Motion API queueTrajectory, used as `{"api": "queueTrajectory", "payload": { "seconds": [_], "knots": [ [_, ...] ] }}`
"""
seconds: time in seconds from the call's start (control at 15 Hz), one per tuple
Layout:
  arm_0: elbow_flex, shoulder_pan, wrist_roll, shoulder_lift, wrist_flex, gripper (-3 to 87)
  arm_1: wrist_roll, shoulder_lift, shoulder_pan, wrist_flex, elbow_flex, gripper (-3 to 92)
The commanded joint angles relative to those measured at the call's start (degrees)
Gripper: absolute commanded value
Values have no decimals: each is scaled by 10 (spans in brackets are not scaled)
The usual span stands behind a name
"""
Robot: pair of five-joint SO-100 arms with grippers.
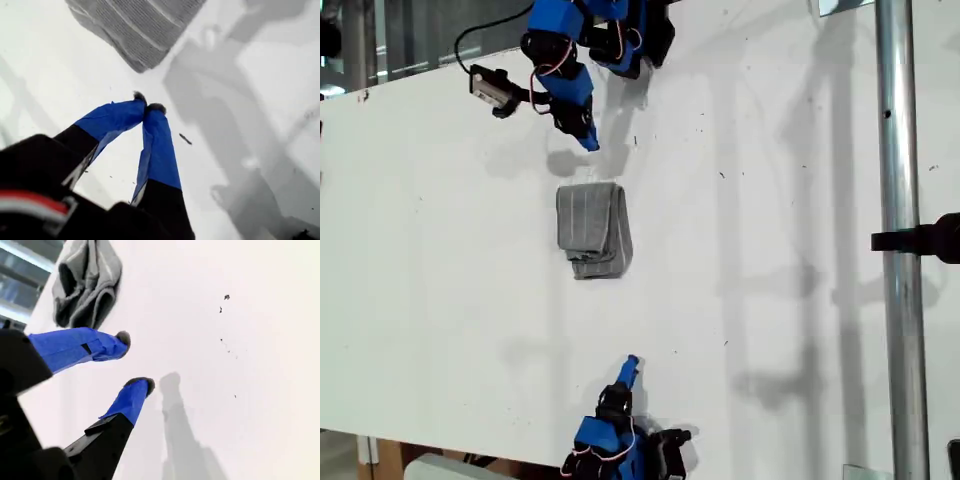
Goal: Grasp corners of a towel and fold twice.
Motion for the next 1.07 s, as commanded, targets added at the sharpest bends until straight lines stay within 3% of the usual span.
{"api": "queueTrajectory", "payload": {
  "seconds": [0.0, 0.13, 0.27, 0.4, 0.47, 0.53, 1.0],
  "knots": [
    [3, 22, 58, 4, 1, 127, 10, 83, 12, 25, 53, -3],
    [3, 28, 166, 4, 1, 121, 19, 179, 27, 49, 119, -3],
    [3, 25, 163, 4, 1, 121, 76, 339, 39, 142, 182, -3],
    [3, 25, 163, 4, 1, 121, 96, 345, 24, 144, 188, 23],
    [3, 25, 163, 4, 1, 121, 163, 345, -7, 160, 190, 119],
    [3, 25, 163, 4, 1, 121, 181, 345, -46, 161, 188, 119],
    [3, 25, 163, 4, 1, 121, 175, 345, -117, 161, 188, 118]
  ]
}}
